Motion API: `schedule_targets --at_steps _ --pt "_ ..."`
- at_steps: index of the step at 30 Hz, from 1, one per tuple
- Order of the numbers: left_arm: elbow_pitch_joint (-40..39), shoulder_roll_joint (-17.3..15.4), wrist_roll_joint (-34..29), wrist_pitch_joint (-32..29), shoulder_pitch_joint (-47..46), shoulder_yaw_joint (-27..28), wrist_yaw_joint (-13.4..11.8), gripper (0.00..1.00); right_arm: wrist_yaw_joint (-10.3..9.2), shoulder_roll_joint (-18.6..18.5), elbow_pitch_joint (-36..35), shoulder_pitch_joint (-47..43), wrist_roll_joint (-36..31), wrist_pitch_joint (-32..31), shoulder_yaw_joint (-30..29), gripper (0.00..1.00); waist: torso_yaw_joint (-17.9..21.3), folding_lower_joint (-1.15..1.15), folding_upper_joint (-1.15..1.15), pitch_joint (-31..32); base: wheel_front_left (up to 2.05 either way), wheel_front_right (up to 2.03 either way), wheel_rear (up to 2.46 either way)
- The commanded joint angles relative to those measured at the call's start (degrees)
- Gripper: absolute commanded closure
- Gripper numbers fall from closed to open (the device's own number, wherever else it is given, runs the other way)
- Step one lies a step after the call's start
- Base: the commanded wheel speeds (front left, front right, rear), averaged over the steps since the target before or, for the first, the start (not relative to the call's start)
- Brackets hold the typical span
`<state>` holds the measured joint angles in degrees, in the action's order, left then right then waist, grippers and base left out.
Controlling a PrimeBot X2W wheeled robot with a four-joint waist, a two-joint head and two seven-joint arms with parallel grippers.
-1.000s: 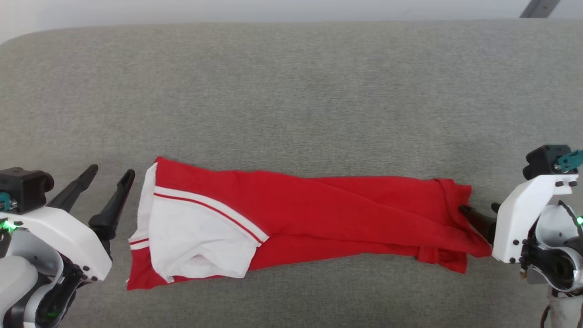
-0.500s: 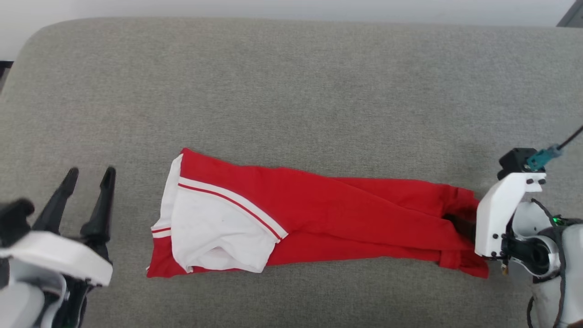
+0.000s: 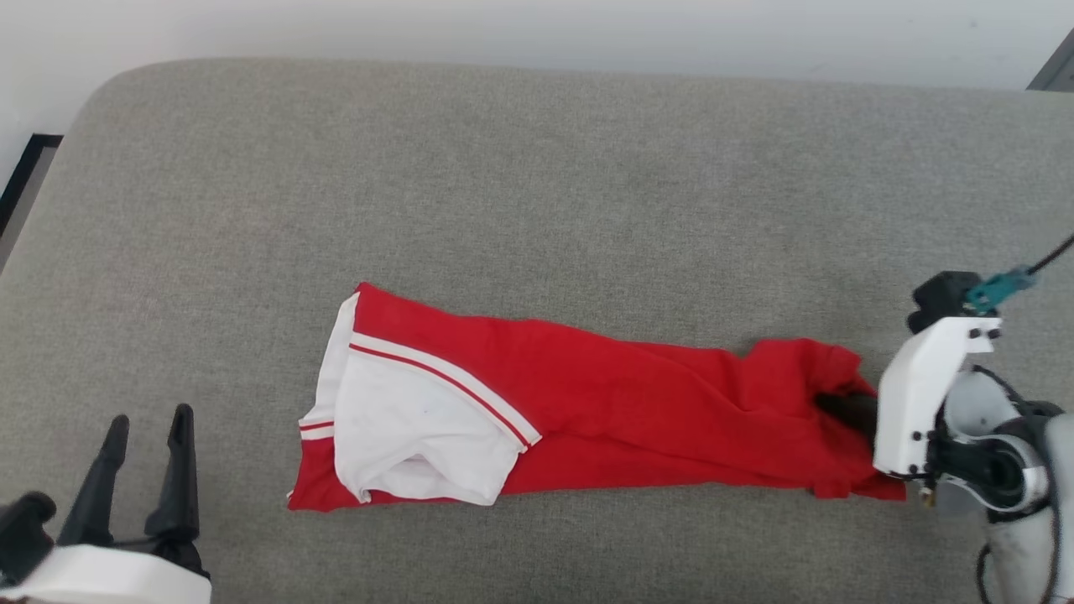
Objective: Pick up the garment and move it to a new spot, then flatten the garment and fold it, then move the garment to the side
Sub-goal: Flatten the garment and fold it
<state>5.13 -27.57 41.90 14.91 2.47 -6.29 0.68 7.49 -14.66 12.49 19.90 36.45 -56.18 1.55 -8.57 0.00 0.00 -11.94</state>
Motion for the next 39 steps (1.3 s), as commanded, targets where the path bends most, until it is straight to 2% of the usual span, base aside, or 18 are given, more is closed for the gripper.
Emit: schedule_targets --at_steps 1,9,15,22,28,35,39 --pt "-0.1 1.5 -1.4 0.3 1.1 1.5 0.9 0.0 0.0 -0.5 -0.6 -0.7 0.4 0.5 -0.8 1.0 0.3 0.0 0.0 0.6 0.0 0.0 0.0" --pt "-0.5 8.6 -6.8 0.3 4.7 7.1 4.1 0.0 0.0 -3.5 -1.1 -3.1 0.9 1.0 -8.6 1.0 1.1 0.0 0.0 2.8 0.0 0.0 0.0" --pt "-1.0 11.7 -9.2 0.3 5.8 10.2 5.6 0.0 0.0 -6.3 0.3 -3.6 -1.2 0.5 -14.5 1.0 2.3 0.0 0.0 4.0 0.0 0.0 0.0" --pt "-0.8 13.9 -11.1 0.3 5.6 11.1 6.4 0.0 0.0 -8.1 3.8 -2.6 -6.4 1.7 -20.4 1.0 3.0 0.0 0.0 4.9 0.0 0.0 0.0" --pt "-1.0 14.8 -11.8 0.3 6.3 11.7 6.8 0.0 0.0 -5.9 0.1 -3.1 -4.5 -0.7 -19.8 1.0 2.8 0.0 0.0 5.5 0.0 0.0 0.0" --pt "-1.4 14.9 -12.0 0.3 7.1 11.2 6.8 0.0 0.0 -1.3 -11.0 -5.9 -1.2 -4.4 -14.3 1.0 1.5 0.0 0.0 6.1 0.0 0.0 0.0" --pt "-1.6 14.7 -11.7 0.3 6.8 10.3 6.8 0.0 0.0 1.0 -14.1 -6.5 -1.1 -5.3 -10.7 1.0 0.6 0.0 0.0 6.0 0.0 0.0 0.0"
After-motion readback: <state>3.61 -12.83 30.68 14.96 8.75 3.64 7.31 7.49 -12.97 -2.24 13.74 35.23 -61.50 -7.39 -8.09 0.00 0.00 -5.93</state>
